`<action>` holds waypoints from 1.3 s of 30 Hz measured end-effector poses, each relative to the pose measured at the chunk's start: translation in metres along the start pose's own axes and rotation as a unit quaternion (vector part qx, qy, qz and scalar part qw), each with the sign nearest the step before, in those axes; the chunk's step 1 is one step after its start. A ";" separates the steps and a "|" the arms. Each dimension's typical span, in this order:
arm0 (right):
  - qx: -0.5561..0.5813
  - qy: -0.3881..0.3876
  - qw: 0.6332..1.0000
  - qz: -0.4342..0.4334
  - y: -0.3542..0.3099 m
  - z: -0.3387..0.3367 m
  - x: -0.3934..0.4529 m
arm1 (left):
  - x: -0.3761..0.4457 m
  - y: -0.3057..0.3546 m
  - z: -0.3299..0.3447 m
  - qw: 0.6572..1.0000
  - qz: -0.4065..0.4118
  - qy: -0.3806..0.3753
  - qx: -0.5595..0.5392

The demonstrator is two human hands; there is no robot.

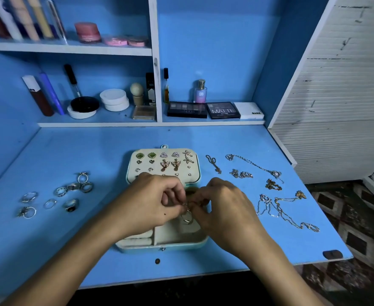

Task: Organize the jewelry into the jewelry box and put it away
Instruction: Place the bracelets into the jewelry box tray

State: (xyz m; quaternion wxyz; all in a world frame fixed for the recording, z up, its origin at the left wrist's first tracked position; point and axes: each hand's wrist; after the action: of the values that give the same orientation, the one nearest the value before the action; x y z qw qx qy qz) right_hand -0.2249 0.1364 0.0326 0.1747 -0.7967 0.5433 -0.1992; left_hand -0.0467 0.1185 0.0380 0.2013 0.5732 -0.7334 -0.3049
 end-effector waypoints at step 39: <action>0.076 0.068 0.994 0.031 0.017 0.013 0.010 | 0.011 -0.013 -0.010 0.988 0.023 0.153 0.021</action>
State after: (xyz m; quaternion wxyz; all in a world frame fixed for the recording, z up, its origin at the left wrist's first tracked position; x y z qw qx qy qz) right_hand -0.2285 0.1214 0.0144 0.2030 -0.7486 0.5615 -0.2883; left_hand -0.0336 0.1038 0.0355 0.3056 0.6006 -0.7131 -0.1935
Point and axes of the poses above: each hand's wrist, its own x-axis towards the middle knuckle, its own z-axis out of the palm, y = z × x, and after that the axes turned 9 degrees about -z, right-handed
